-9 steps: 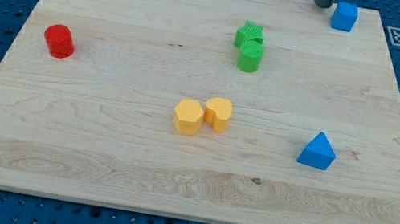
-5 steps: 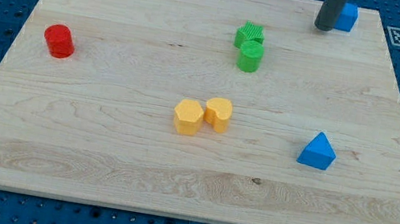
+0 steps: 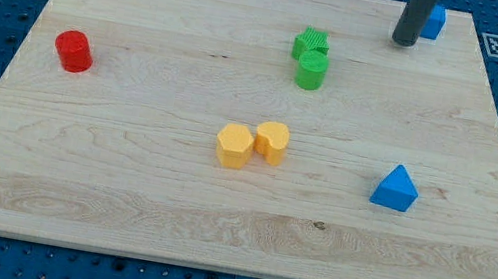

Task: Point your arm to the blue cube

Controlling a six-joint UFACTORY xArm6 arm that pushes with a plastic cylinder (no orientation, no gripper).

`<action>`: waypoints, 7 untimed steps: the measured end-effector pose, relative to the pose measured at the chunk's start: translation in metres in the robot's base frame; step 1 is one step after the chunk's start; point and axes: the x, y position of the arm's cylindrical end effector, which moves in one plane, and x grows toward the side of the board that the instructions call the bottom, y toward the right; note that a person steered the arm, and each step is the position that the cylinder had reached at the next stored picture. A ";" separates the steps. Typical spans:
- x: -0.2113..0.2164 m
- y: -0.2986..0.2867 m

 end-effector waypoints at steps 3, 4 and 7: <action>0.001 0.002; 0.010 0.040; 0.034 0.137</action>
